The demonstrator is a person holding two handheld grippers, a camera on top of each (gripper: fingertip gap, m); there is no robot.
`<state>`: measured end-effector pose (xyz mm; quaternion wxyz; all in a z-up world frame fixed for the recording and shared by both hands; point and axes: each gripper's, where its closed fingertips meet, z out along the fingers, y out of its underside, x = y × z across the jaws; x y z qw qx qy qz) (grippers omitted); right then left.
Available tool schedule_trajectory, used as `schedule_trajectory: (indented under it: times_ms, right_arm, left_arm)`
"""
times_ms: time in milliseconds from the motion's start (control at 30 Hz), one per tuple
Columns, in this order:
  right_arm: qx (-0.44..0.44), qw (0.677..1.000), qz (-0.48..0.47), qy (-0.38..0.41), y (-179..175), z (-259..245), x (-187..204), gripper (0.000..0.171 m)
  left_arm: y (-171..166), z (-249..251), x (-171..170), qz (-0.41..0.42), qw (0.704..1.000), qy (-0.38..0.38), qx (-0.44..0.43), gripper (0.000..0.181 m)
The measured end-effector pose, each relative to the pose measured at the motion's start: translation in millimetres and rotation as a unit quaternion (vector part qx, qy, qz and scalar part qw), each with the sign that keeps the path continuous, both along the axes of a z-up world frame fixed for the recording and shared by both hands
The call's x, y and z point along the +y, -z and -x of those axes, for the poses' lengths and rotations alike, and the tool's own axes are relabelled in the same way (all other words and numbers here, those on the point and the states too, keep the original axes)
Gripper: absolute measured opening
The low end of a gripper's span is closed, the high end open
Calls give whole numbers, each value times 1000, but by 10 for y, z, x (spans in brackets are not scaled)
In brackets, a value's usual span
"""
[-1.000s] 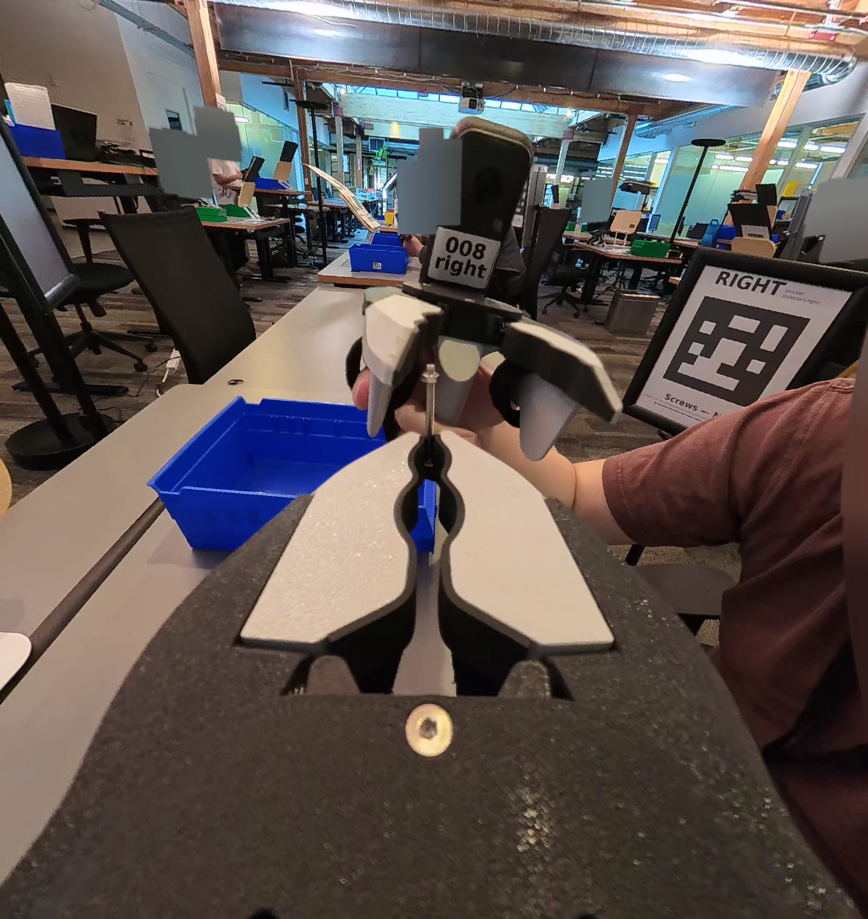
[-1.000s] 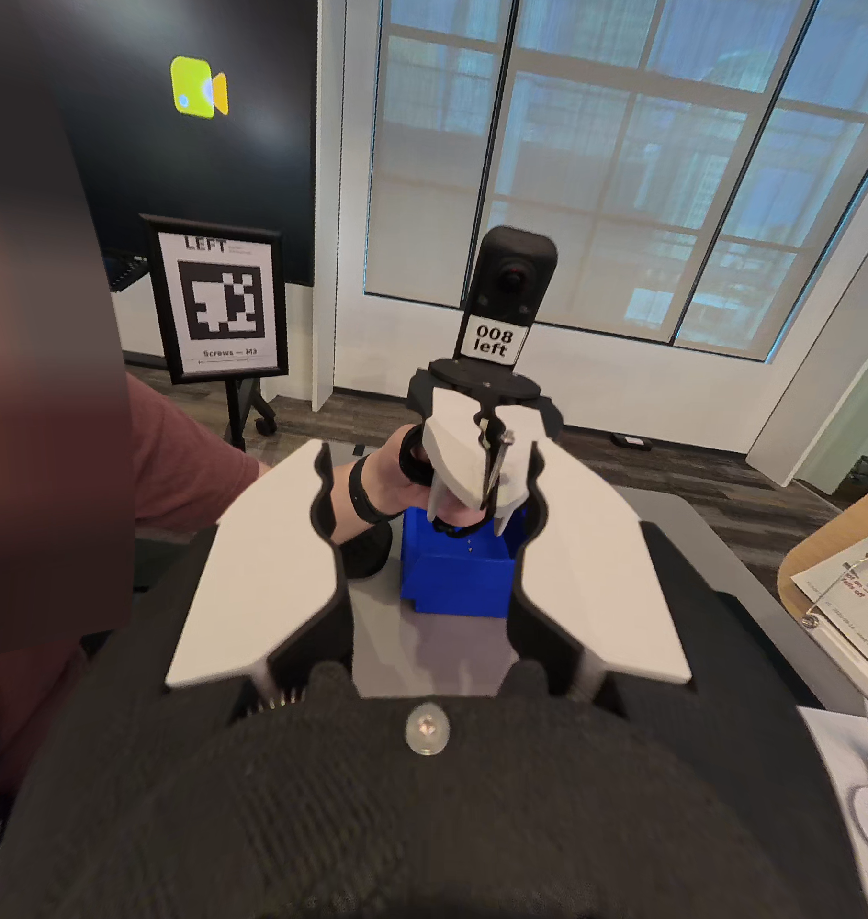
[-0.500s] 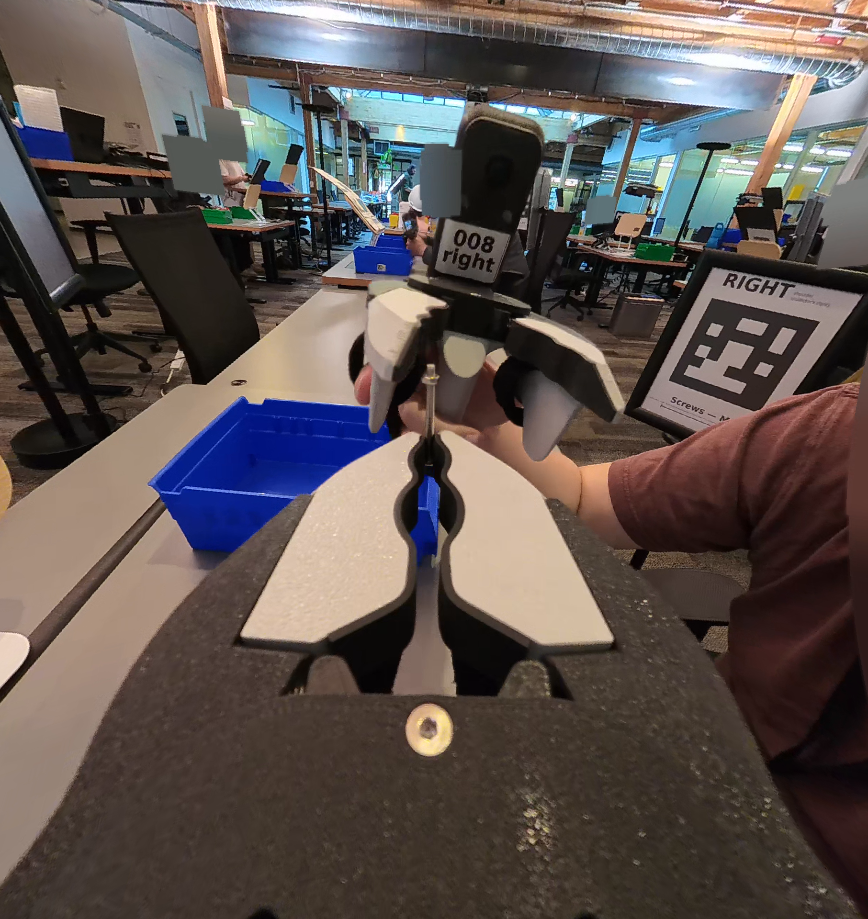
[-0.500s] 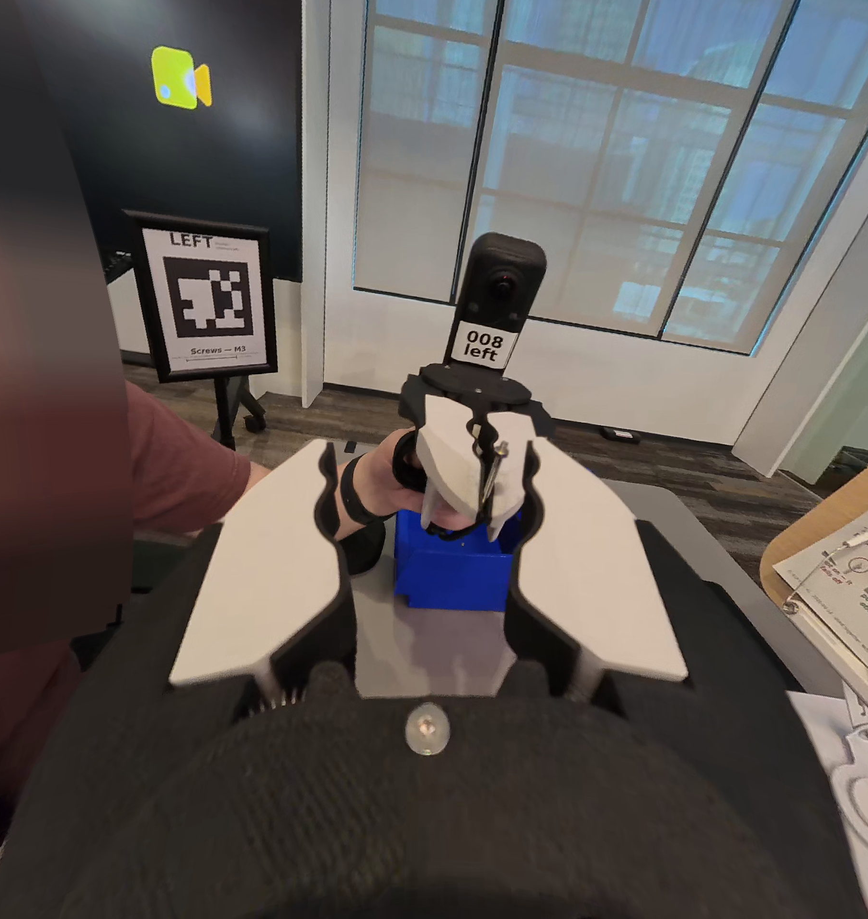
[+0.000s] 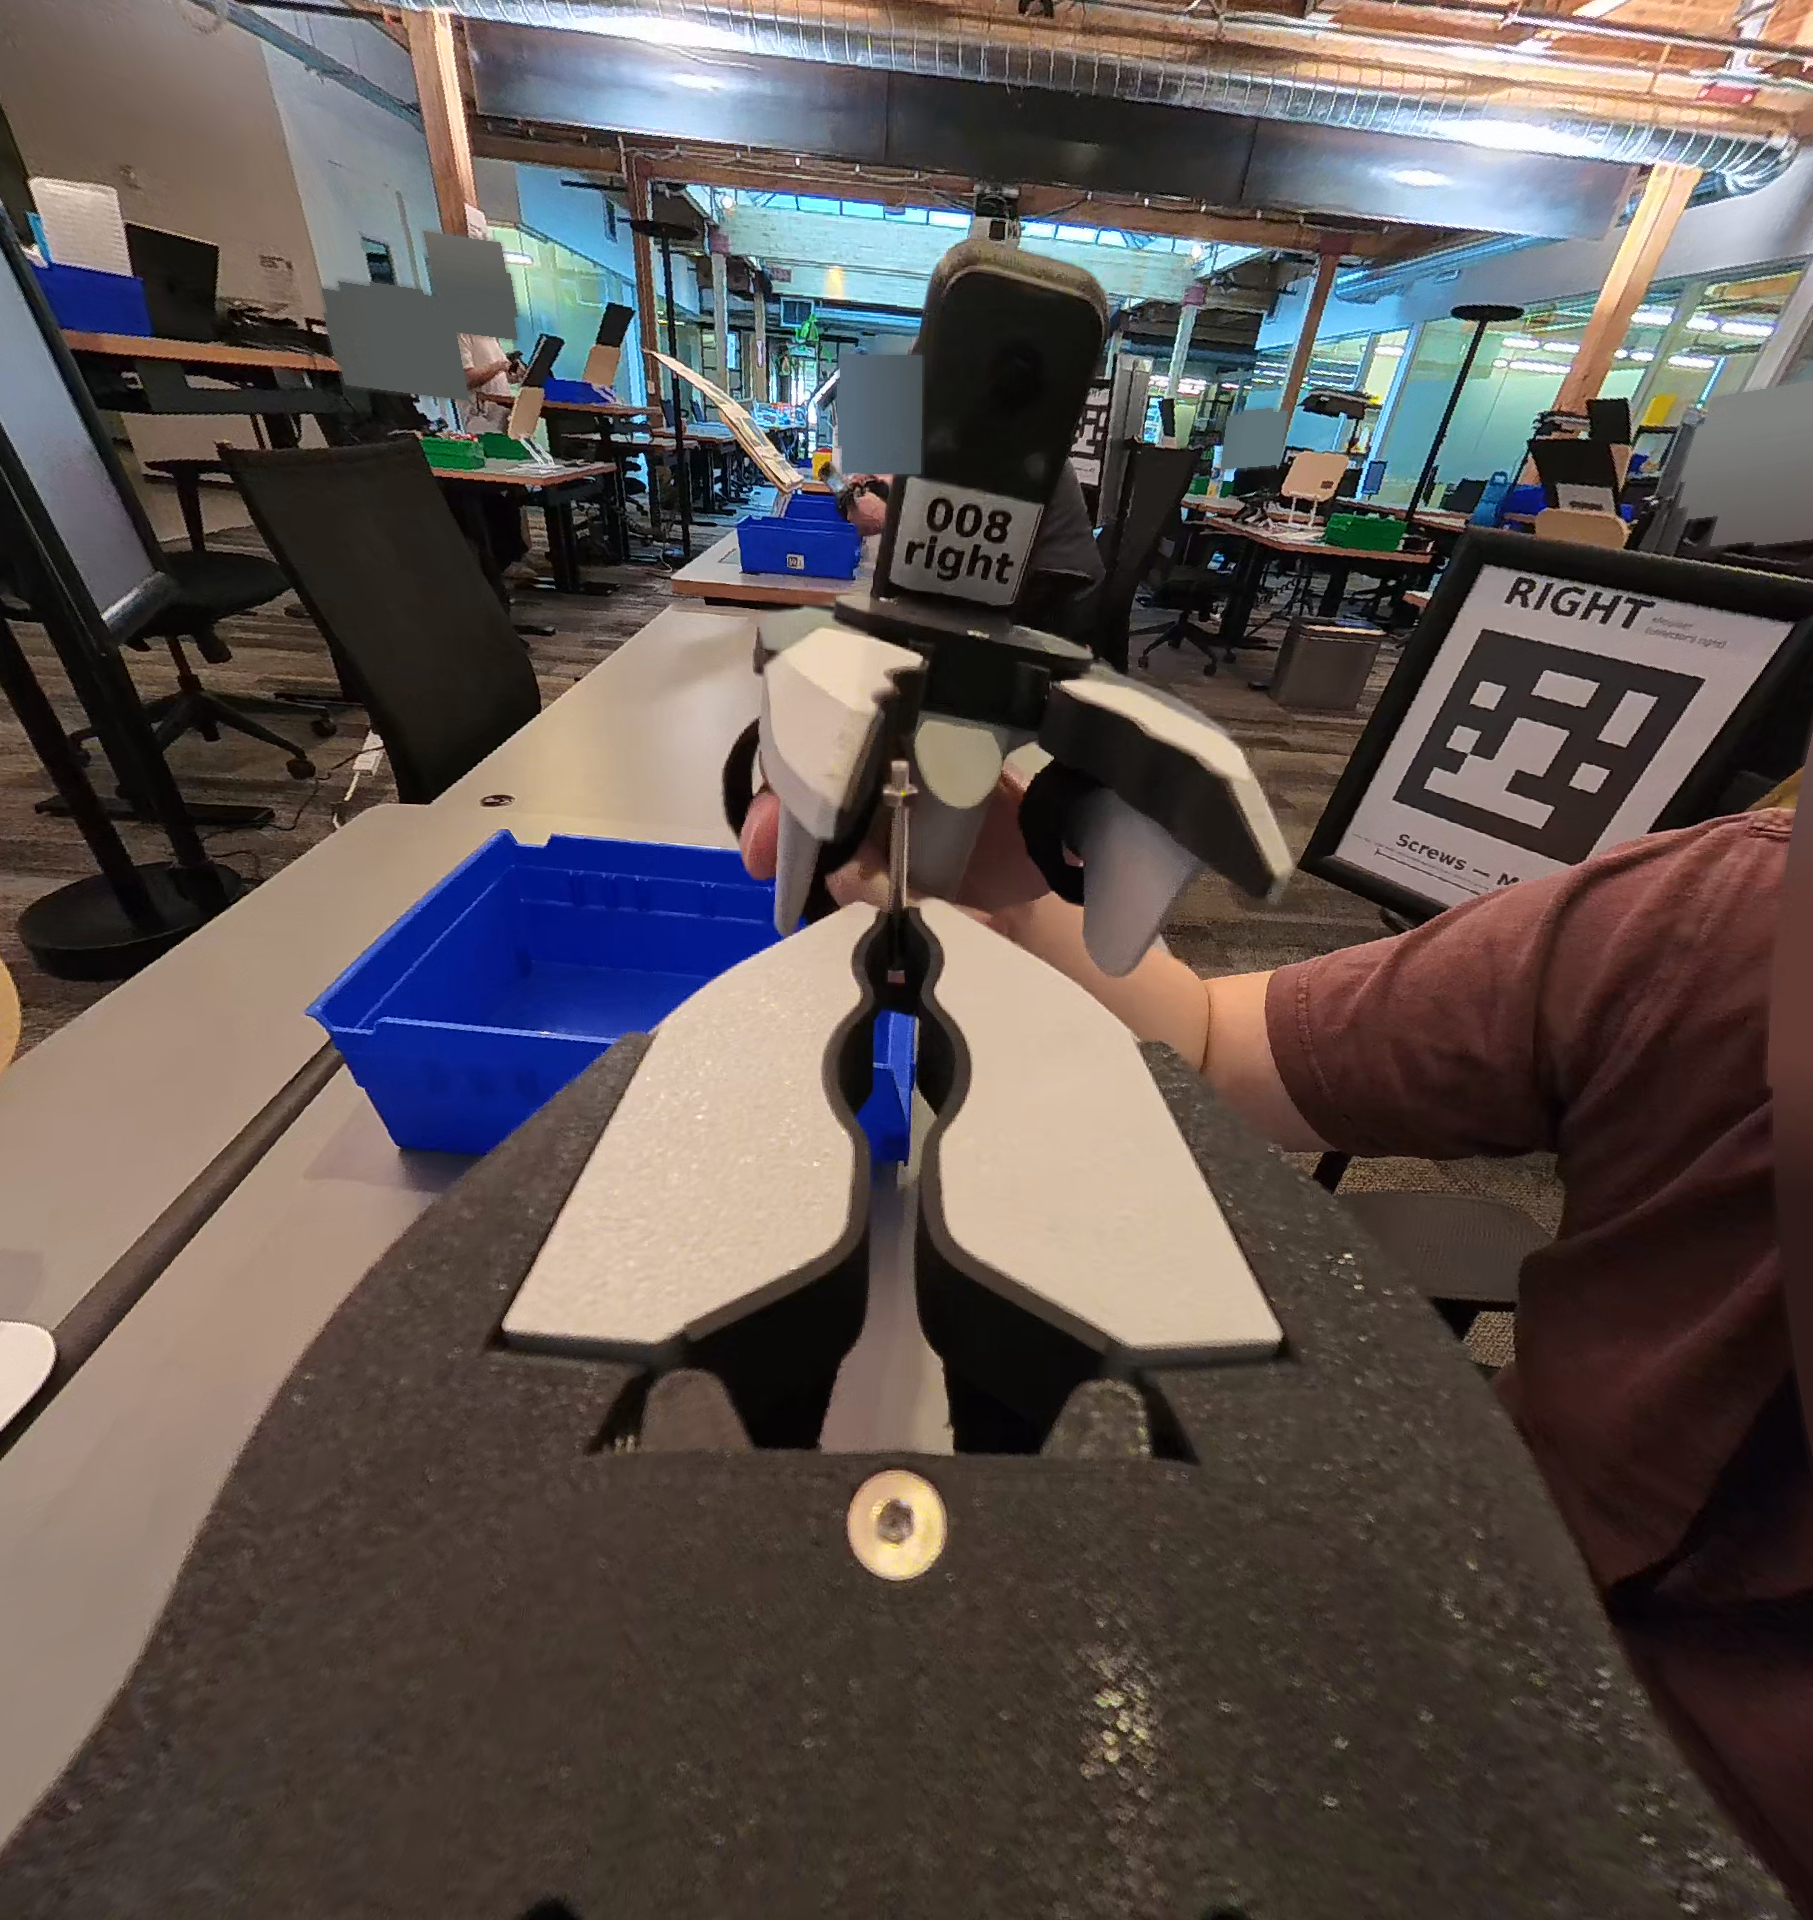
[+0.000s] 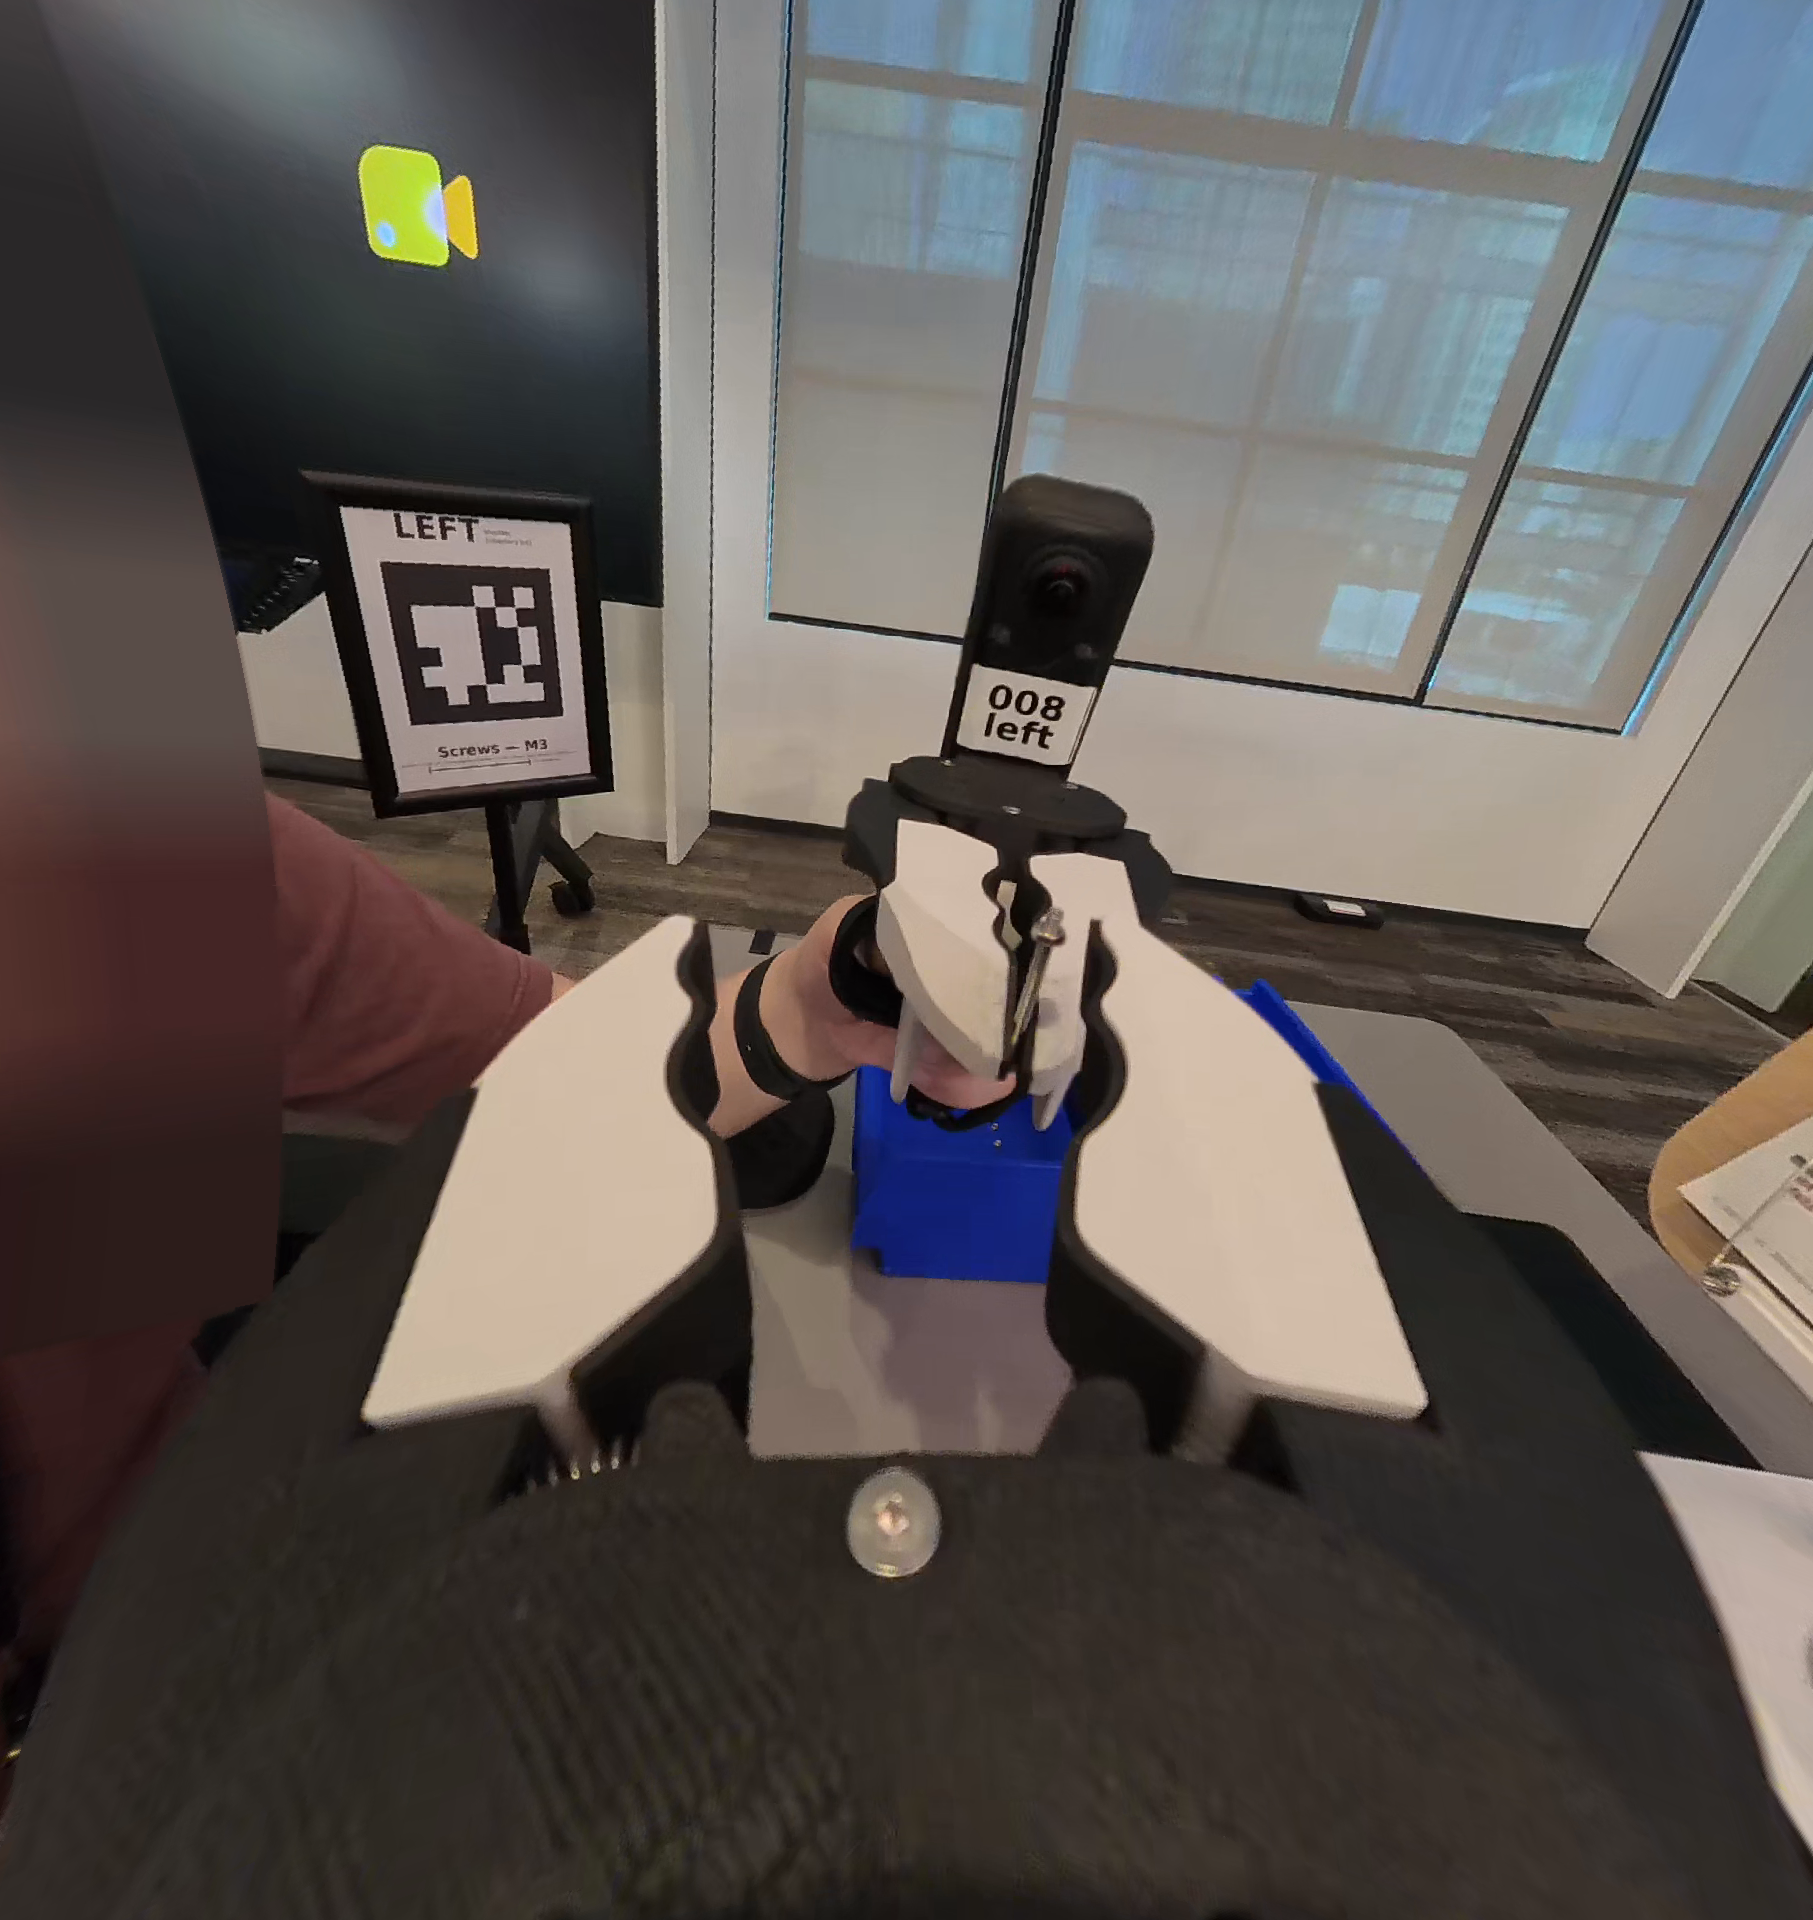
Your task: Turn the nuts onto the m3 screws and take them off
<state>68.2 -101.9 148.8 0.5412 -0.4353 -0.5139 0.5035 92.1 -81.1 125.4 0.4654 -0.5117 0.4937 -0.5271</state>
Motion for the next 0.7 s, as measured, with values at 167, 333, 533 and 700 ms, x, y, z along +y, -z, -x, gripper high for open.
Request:
schedule_trajectory:
  times_ms: [167,333,533,700]
  right_arm:
    - [-26,999,-22,0,96,60,-34,73]
    - [-39,999,-33,-4,95,-50,-42,65]
    - [-15,1000,-7,-8,78,55,-17,67]
    - [-26,999,-25,-2,87,2,-11,68]
  left_arm:
    - [14,-5,-4,0,1000,2,5,2]
    - [-15,24,5,0,1000,-2,1,2]
    - [36,-31,-17,2,1000,4,9,2]
    - [4,1,7,4,1000,-1,1,2]
